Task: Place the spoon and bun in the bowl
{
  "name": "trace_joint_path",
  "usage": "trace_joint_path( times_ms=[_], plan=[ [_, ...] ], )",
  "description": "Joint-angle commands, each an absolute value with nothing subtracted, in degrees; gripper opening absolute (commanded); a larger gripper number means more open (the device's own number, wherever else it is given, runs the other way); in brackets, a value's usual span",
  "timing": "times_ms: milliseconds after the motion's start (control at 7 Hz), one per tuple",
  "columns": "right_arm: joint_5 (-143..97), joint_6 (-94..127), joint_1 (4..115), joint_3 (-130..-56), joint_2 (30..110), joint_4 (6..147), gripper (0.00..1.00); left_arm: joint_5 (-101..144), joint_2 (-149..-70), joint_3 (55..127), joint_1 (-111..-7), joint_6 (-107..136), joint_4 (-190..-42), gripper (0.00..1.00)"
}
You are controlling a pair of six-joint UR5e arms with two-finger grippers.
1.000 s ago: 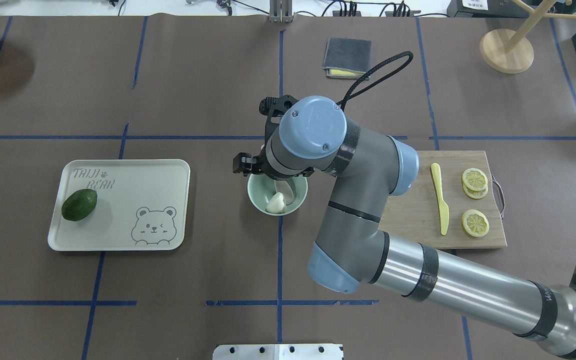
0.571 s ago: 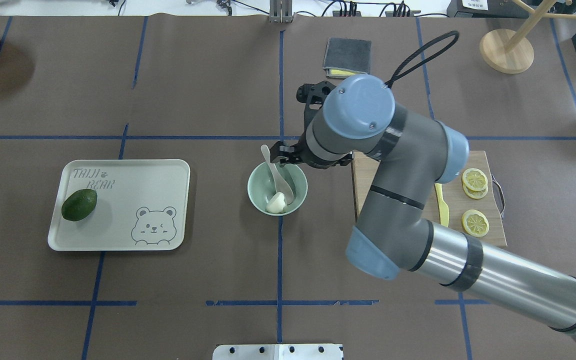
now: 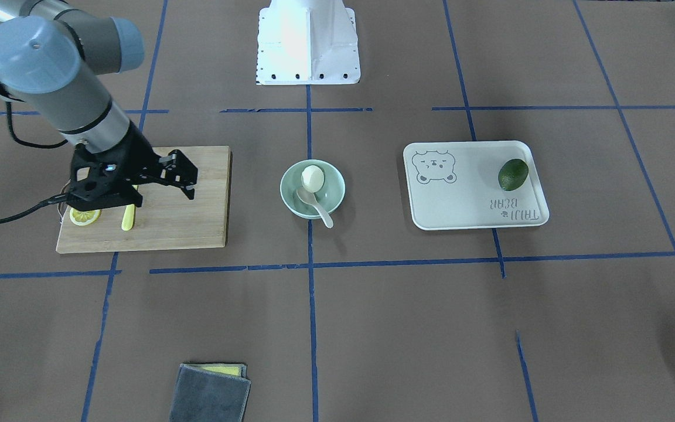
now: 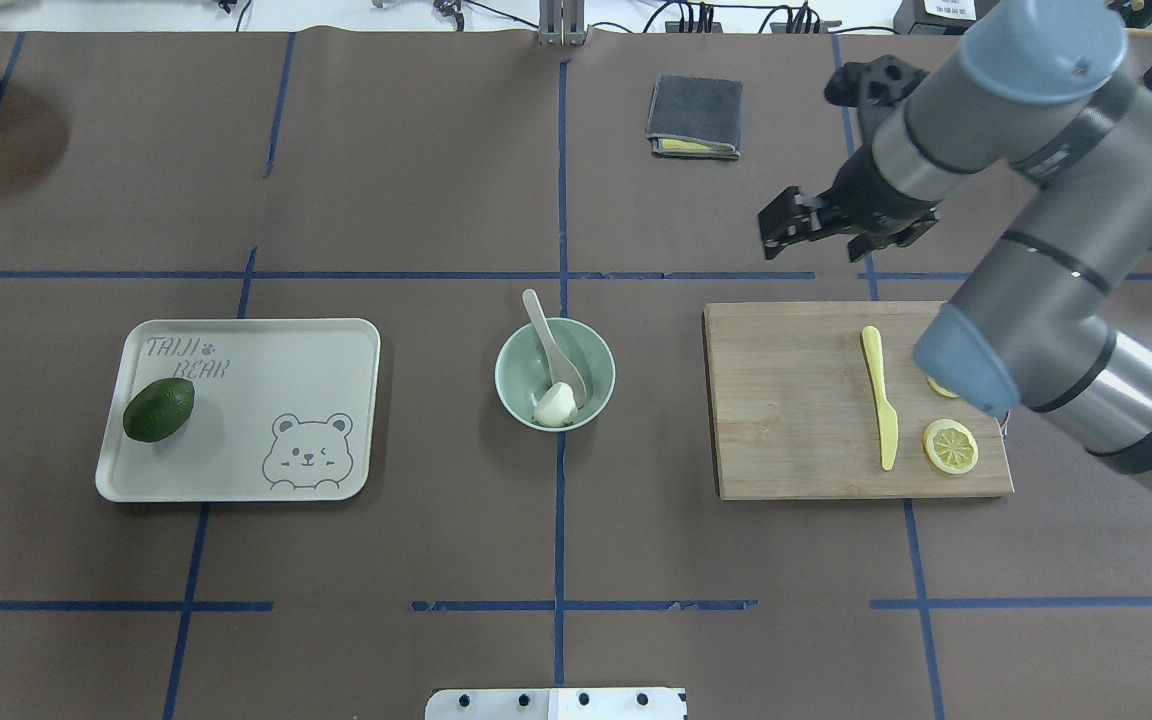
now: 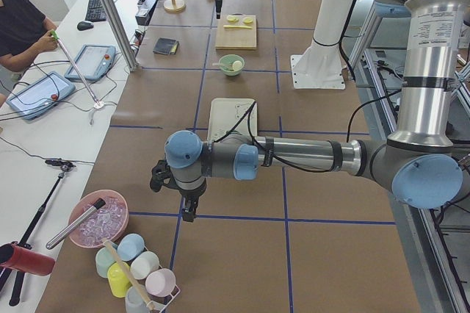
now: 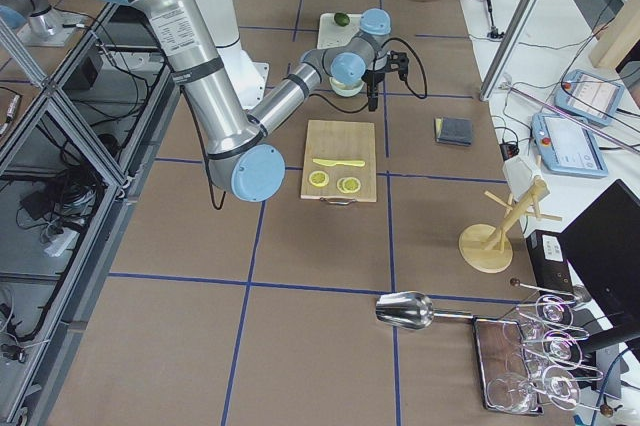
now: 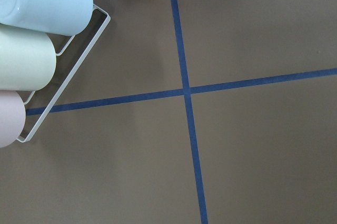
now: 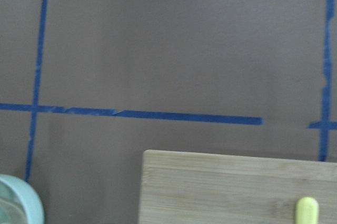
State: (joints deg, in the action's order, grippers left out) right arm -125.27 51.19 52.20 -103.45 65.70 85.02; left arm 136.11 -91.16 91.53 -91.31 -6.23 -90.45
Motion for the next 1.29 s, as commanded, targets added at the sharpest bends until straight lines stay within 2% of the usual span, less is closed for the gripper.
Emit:
trace_joint_path(
  times_ms=[0,286,571,1143],
  plan=[
    [-130.58,32.62,62.97,-103.01,72.65,88.39,1.00,136.23,-91.05,91.76,-91.41,-6.24,-90.44,1.00],
    [-131.83,14.94,70.98,-102.40,79.59,90.35,1.00,136.23,-91.05,91.84,-91.41,-6.24,-90.53,1.00],
    [-137.96,1.47,81.16,-95.40,83.22,90.09,1.00,136.23,-90.53,91.93,-91.41,-6.41,-90.88,1.00],
    [-135.80,-8.92,88.32,-93.87,89.90,90.52,1.00,136.23,-89.12,91.58,-91.41,-6.68,-91.49,1.00]
  ],
)
